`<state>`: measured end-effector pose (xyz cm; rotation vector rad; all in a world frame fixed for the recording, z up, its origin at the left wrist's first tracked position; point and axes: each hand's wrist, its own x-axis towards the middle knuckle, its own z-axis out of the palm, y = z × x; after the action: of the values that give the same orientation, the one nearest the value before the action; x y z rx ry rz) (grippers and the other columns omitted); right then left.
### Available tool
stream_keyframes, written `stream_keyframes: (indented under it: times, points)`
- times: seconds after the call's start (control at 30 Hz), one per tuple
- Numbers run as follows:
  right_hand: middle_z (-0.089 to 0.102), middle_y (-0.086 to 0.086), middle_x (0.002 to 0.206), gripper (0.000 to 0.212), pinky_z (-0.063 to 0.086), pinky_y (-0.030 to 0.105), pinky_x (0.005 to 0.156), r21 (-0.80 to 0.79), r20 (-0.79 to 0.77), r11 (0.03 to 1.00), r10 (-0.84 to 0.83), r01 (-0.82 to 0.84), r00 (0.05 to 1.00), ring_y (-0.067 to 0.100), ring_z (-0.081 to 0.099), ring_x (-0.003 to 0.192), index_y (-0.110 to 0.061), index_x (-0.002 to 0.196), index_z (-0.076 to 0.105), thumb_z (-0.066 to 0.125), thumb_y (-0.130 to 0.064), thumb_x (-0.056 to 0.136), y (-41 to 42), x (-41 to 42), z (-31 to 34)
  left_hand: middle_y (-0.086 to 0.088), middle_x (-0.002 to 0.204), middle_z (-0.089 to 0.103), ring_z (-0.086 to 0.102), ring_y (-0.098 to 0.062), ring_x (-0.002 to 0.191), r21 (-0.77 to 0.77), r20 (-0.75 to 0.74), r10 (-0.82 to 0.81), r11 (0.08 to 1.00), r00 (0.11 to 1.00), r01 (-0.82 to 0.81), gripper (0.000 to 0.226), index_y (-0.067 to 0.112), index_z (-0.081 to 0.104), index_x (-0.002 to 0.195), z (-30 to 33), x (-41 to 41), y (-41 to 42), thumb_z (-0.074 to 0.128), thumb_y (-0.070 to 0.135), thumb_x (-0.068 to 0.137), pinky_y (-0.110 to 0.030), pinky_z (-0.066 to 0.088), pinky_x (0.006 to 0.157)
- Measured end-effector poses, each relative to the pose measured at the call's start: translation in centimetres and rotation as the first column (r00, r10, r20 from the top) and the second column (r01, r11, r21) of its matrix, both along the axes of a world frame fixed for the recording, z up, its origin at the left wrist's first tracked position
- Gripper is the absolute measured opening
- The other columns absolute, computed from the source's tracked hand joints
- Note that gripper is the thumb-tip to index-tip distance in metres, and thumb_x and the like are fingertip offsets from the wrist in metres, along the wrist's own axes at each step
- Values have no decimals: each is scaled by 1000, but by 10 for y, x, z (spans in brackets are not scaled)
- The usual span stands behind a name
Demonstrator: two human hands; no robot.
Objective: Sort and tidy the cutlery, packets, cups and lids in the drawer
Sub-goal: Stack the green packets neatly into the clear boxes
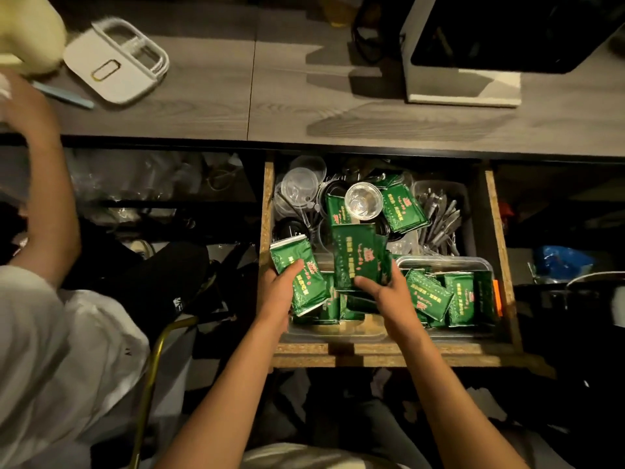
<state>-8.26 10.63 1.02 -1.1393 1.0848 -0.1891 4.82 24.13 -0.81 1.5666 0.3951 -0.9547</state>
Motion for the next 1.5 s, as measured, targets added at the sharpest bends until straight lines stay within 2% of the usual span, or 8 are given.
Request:
stream_keyframes:
  times: [0.2, 0.4, 0.53, 0.73, 0.87, 1.1, 1.33, 1.5]
  points:
    - [73, 2, 98, 38, 53, 45, 90, 29, 173, 1000, -1, -4, 985, 29, 68, 97, -21, 114, 58, 70, 0, 84, -11, -6, 65, -4, 163, 24, 30, -27, 147, -15, 9, -151, 988, 989, 151, 93, 18, 16, 158, 46, -7, -24, 66, 53, 88, -46, 29, 118]
    - [72, 4, 110, 63, 56, 30, 86, 4, 150, 987, 156, -158, 976, 21, 70, 100, -20, 133, 51, 76, -1, 79, -17, -9, 89, -6, 151, 47, 51, -30, 132, -38, -44, -115, 993, 992, 113, 120, 28, 36, 151, 82, -26, -51, 53, 97, 55, -55, 43, 107]
    - [73, 6, 110, 56, 54, 35, 92, -44, 137, 971, 238, -234, 961, 25, 68, 104, -17, 128, 54, 78, -4, 79, -31, -15, 98, -14, 122, 70, 68, -33, 111, -206, -134, -82, 977, 988, 53, 73, 17, 65, 128, 110, -40, -61, 43, 74, 88, -55, 49, 102]
    - [73, 1, 108, 50, 56, 28, 82, -97, 99, 932, 357, -348, 929, 18, 71, 98, -22, 122, 57, 79, -8, 79, -66, -27, 113, -8, 137, 58, 60, -34, 122, -195, -123, -153, 973, 981, 127, 100, 20, 50, 140, 126, -62, -86, 83, 67, 59, -54, 49, 102]
    - [66, 1, 126, 71, 52, 36, 99, -143, 100, 910, 405, -389, 909, 18, 66, 111, -16, 137, 50, 83, -31, 76, -82, -39, 116, -13, 116, 64, 67, -34, 104, -142, -75, -77, 988, 994, 65, 46, 24, 50, 103, 125, -74, -101, 84, 34, 75, -55, 56, 90]
    - [75, 17, 87, 29, 56, 39, 70, -229, 69, 925, 326, -303, 943, 30, 71, 75, -6, 97, 74, 62, -32, 94, -122, -69, 128, -12, 127, 65, 67, -35, 110, -269, -74, -60, 962, 995, 38, 117, 18, 51, 138, 115, -88, -124, 96, 56, 36, -55, 55, 91]
    - [69, 10, 72, 26, 53, 39, 61, -308, 308, 941, -42, 141, 950, 26, 63, 64, -6, 89, 73, 60, -27, 96, -151, -90, 153, -7, 164, 13, 18, -27, 149, -163, 88, -162, 971, 983, 174, 107, 13, 3, 158, 145, -104, -132, 72, 47, 84, -44, 24, 117]
    - [76, 0, 87, 20, 55, 26, 71, -303, 258, 951, 145, -63, 955, 13, 71, 80, -21, 97, 71, 51, -19, 101, -127, -72, 150, -15, 154, 40, 44, -33, 137, -182, 64, -123, 974, 990, 133, 107, 15, 23, 155, 154, -118, -140, 70, 68, 75, -48, 43, 108]
